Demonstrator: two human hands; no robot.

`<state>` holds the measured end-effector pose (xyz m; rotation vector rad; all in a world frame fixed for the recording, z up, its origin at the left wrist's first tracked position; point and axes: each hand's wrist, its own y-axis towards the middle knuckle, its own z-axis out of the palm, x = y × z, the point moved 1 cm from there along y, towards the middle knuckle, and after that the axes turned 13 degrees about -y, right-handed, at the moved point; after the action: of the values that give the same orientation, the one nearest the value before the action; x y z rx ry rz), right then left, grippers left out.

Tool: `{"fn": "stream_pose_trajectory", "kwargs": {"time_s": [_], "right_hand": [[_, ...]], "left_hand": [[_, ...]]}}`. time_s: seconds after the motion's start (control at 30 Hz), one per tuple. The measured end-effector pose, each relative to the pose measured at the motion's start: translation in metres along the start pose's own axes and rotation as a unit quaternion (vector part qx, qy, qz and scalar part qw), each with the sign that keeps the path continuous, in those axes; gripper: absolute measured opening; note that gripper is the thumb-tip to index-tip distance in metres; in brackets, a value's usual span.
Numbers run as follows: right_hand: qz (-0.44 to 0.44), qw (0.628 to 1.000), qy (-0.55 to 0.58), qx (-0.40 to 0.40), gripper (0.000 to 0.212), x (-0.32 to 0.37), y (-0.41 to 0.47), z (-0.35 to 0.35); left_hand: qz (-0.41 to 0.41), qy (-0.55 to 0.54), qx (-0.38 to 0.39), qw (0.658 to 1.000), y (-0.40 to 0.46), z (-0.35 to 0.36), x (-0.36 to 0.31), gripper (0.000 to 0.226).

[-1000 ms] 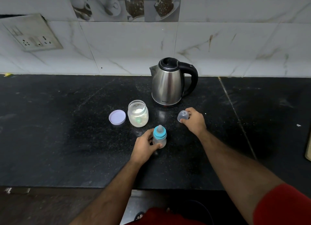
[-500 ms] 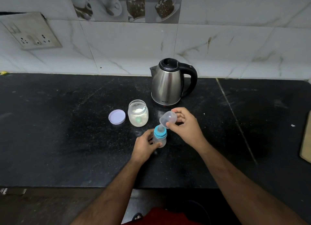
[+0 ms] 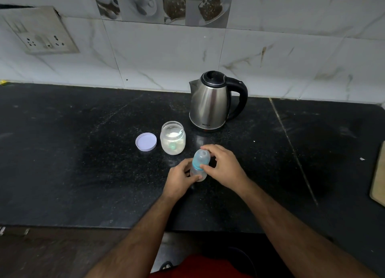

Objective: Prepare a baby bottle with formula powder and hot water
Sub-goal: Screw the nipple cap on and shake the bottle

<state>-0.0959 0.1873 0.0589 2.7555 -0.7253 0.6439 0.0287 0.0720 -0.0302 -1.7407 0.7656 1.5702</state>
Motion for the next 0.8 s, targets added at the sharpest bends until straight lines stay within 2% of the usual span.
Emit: {"fn": "stream_pose_trajectory", "kwargs": {"time_s": [0.5, 0.8], "right_hand": [[-0.021, 0.999, -0.019, -0.015, 0.056, 0.0007, 0.0018, 0.0029], [0.006, 0.999, -0.037, -0.015, 0.060, 0.0061, -0.0052, 0.0088]], "left_hand": [[0.005, -0.017, -0.011, 1.000, 0.0008, 0.0013, 0.0093, 0.052], [0.007, 0.013, 0.001, 1.000, 0.0008, 0.0000, 0.0036, 0.054]]}}
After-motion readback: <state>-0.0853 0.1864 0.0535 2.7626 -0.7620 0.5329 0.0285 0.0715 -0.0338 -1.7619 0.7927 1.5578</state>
